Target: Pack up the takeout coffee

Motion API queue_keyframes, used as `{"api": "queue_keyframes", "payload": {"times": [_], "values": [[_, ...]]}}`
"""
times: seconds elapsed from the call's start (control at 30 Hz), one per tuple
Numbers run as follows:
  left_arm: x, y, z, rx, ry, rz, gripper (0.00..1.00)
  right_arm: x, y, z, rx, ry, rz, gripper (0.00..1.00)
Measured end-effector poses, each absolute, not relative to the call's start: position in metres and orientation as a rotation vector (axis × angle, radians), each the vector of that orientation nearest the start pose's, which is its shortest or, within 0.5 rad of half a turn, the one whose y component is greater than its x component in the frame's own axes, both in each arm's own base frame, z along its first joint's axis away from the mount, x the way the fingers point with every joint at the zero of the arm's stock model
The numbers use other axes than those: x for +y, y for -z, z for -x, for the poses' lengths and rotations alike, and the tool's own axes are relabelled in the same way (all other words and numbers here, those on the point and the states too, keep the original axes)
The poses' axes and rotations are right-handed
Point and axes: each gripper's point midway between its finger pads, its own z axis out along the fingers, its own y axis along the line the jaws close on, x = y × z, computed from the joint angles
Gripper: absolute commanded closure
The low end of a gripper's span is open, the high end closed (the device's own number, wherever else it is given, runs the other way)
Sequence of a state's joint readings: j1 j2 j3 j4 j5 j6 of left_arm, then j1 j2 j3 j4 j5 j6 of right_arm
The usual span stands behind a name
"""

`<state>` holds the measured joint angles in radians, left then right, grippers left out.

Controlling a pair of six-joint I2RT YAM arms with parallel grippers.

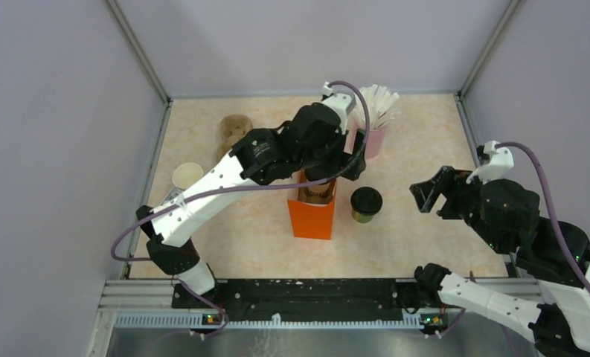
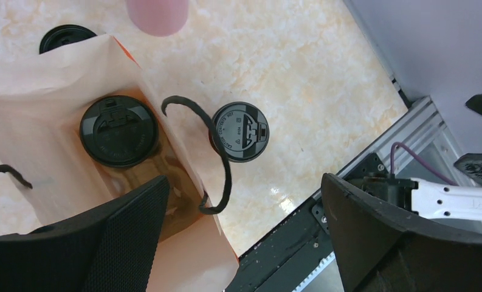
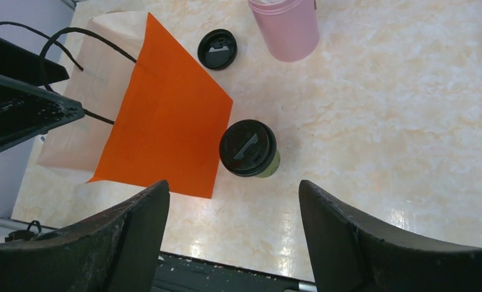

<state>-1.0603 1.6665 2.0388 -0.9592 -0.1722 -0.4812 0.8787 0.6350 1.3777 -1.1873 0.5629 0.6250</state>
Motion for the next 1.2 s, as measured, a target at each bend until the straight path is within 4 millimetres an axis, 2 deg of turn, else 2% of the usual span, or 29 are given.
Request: {"api": "queue_keyframes", "payload": {"times": [0.13,0.27,0.43,0.47,0.53,0.67,0.8,0.93,1.03,1.1,1.2], "values": [[-0.369,-0.365,-0.228,2.147,0.703,-0.469,0.01,0.074,-0.347,-0.152,1.973,-0.439,-0.083,0.24],[-0.369,-0.384,-0.231,2.101,0.755,-0.453,0.04,0.077,-0.347,-0.151,1.979,-0.452,-0.068,0.24],[-0.392,-0.434,-0.226,1.963,0.897,-0.532,0.09,0.077,-0.346,-0.150,1.980,-0.456,-0.066,0.25],[-0.400,-0.441,-0.222,1.934,0.920,-0.561,0.09,0.077,-0.346,-0.150,1.980,-0.455,-0.066,0.25],[-0.416,-0.443,-0.213,1.901,0.942,-0.631,0.10,0.075,-0.345,-0.149,1.983,-0.452,-0.068,0.26],[-0.447,-0.413,-0.199,1.918,0.926,-0.767,0.16,0.064,-0.344,-0.145,1.977,-0.438,-0.123,0.28],[-0.466,-0.365,-0.199,1.990,0.860,-0.868,0.12,0.043,-0.354,-0.139,1.929,-0.431,-0.197,0.30],[-0.468,-0.315,-0.206,2.093,0.760,-0.912,0.10,0.019,-0.380,-0.133,1.836,-0.452,-0.289,0.29],[-0.467,-0.277,-0.211,2.172,0.689,-0.945,0.12,0.004,-0.393,-0.129,1.783,-0.452,-0.344,0.28],[-0.467,-0.257,-0.215,2.221,0.653,-0.959,0.11,-0.004,-0.398,-0.127,1.758,-0.449,-0.366,0.27],[-0.465,-0.222,-0.224,2.303,0.590,-0.977,0.05,-0.007,-0.399,-0.127,1.751,-0.436,-0.373,0.26]]}}
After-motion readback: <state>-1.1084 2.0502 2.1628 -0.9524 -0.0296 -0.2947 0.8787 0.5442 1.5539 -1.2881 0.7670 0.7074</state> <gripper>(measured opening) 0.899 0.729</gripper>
